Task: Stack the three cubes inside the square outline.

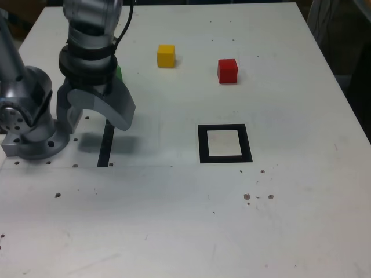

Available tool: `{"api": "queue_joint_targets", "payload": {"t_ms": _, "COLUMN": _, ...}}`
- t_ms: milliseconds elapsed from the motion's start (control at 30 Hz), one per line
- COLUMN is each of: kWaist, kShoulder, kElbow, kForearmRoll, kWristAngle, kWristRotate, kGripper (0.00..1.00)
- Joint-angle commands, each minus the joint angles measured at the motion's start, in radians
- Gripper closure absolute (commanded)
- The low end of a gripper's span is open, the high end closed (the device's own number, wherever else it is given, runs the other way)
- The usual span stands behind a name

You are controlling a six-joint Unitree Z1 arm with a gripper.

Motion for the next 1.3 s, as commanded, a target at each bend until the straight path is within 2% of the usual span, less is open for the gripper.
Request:
{"api": "queue_joint_targets", "payload": {"t_ms": 0, "kWaist": -0.002, "kShoulder": 0.006, "kElbow": -0.004, "kForearmRoll": 0.002, "kWristAngle": 0.001, "kWristRotate": -0.002, "kGripper": 0.0}}
{"api": "queue_joint_targets", "payload": {"t_ms": 567, "kWaist": 0.004, "kShoulder": 0.008, "kElbow": -0.011, "kForearmRoll": 0.009, "kWristAngle": 0.001, "kWristRotate": -0.004, "kGripper": 0.0}}
{"api": "queue_joint_targets", "payload": {"t_ms": 767, "kWaist": 0.063, "kShoulder": 0.023, "kElbow": -0.082, "kForearmRoll": 0.073, "kWristAngle": 0.012, "kWristRotate": -0.007, "kGripper": 0.01}}
{"api": "queue_joint_targets", "payload": {"t_ms": 867, "kWaist": 0.067, "kShoulder": 0.06, "kElbow": -0.166, "kForearmRoll": 0.146, "kWristAngle": 0.043, "kWristRotate": -0.009, "kGripper": 0.01}}
{"api": "queue_joint_targets", "payload": {"t_ms": 1000, "kWaist": 0.067, "kShoulder": 0.121, "kElbow": -0.334, "kForearmRoll": 0.232, "kWristAngle": 0.116, "kWristRotate": 0.021, "kGripper": 0.01}}
{"api": "queue_joint_targets", "payload": {"t_ms": 1100, "kWaist": 0.071, "kShoulder": 0.161, "kElbow": -0.46, "kForearmRoll": 0.266, "kWristAngle": 0.162, "kWristRotate": 0.054, "kGripper": 0.01}}
{"api": "queue_joint_targets", "payload": {"t_ms": 1267, "kWaist": 0.106, "kShoulder": 0.262, "kElbow": -0.631, "kForearmRoll": 0.295, "kWristAngle": 0.191, "kWristRotate": 0.121, "kGripper": 0.01}}
